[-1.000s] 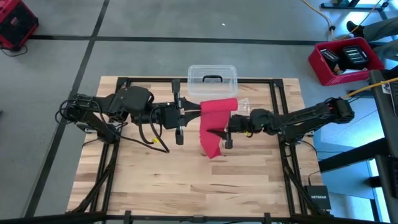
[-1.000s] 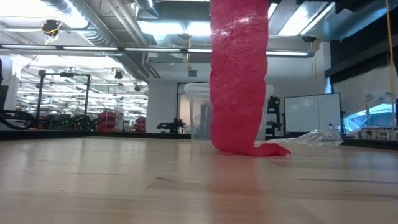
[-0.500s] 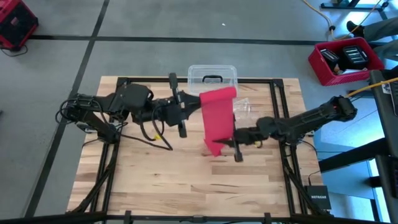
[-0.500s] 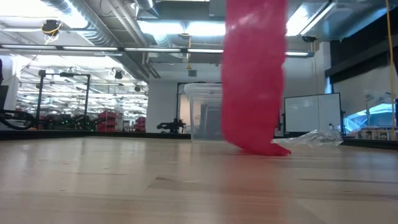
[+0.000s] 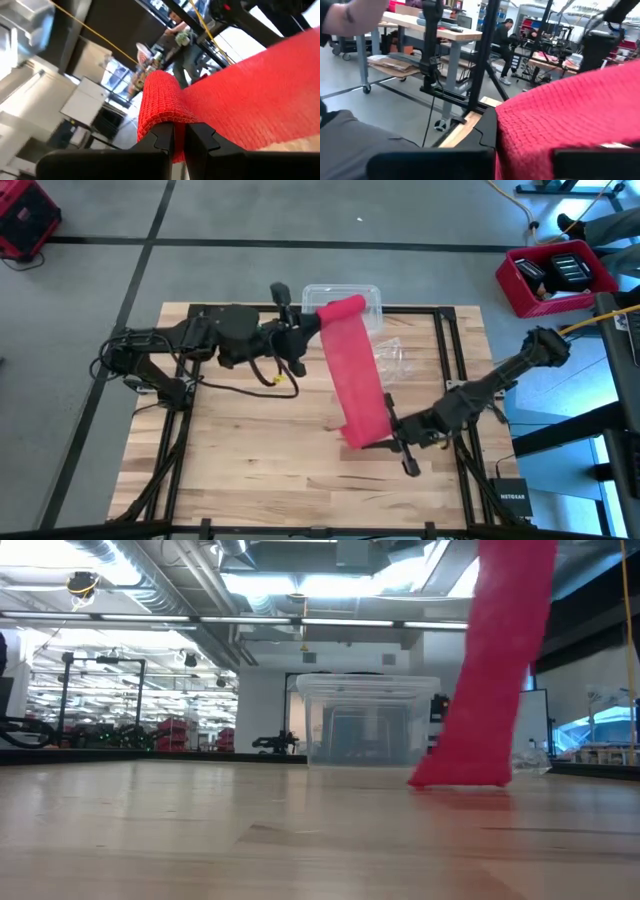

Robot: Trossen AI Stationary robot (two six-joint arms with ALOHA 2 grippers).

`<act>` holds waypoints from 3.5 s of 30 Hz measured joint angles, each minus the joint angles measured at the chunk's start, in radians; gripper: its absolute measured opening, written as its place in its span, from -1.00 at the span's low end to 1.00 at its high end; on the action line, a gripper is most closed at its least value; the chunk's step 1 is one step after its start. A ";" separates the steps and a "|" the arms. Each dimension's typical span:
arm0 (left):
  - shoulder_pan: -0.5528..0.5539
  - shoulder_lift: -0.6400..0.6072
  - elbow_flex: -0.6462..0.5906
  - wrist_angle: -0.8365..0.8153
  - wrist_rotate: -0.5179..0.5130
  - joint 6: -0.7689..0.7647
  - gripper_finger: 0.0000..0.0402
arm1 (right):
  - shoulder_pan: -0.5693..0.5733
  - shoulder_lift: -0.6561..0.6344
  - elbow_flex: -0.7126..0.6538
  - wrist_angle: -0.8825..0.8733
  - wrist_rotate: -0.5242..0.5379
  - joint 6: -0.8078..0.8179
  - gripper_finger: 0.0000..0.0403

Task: Roll bandage
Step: Roll the red bandage

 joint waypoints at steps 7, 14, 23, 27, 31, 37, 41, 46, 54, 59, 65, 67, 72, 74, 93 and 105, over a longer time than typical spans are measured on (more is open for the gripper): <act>-0.021 0.007 -0.078 -0.062 -0.003 -0.024 -0.91 | 0.122 0.000 0.159 -0.121 0.109 -0.093 -0.98; -0.051 0.009 -0.180 -0.134 -0.003 -0.095 -0.91 | 0.203 0.001 0.298 -0.187 0.224 -0.152 -0.96; -0.131 0.008 -0.312 -0.128 -0.004 -0.131 -0.91 | 0.221 0.001 0.420 -0.189 0.314 -0.208 -0.95; -0.159 0.008 -0.358 -0.124 -0.004 -0.131 -0.91 | 0.220 0.001 0.457 -0.193 0.320 -0.232 -0.95; -0.190 0.016 -0.380 -0.132 -0.005 -0.158 -0.91 | 0.220 0.001 0.500 -0.204 0.430 -0.289 -0.95; -0.269 0.017 -0.421 -0.124 0.037 -0.105 -0.91 | 0.210 -0.046 0.547 -0.239 0.586 -0.311 -0.95; -0.314 0.039 -0.425 -0.112 0.053 -0.105 -0.91 | 0.139 -0.089 0.550 -0.268 0.642 -0.291 -0.95; -0.363 0.103 -0.426 -0.046 0.055 -0.031 -0.91 | -0.017 -0.125 0.550 -0.400 0.670 -0.175 -0.95; -0.406 0.145 -0.427 0.125 0.110 0.156 -0.91 | -0.323 -0.146 0.549 -0.730 0.523 0.054 -0.95; -0.420 0.143 -0.402 0.203 0.135 0.289 -0.91 | -0.521 -0.146 0.487 -0.814 0.319 0.131 -0.95; -0.441 0.142 -0.299 0.203 0.142 0.341 -0.91 | -0.684 -0.130 0.345 -0.747 0.007 0.142 -0.95; -0.445 0.142 -0.256 0.203 0.143 0.356 -0.91 | -0.715 -0.109 0.294 -0.701 -0.109 0.148 -0.95; -0.447 0.142 -0.148 0.200 0.146 0.423 -0.91 | -0.731 -0.036 0.184 -0.553 -0.330 0.162 -0.95; -0.446 0.142 -0.103 0.196 0.145 0.459 -0.91 | -0.729 0.000 0.149 -0.515 -0.399 0.163 -0.95; -0.329 0.125 0.068 0.152 -0.099 0.629 -0.91 | -0.658 0.123 0.072 -0.184 -0.648 0.346 -0.77; -0.353 0.125 0.069 0.001 -0.082 0.457 -0.91 | -0.658 -0.013 0.226 -0.459 -0.558 0.392 0.18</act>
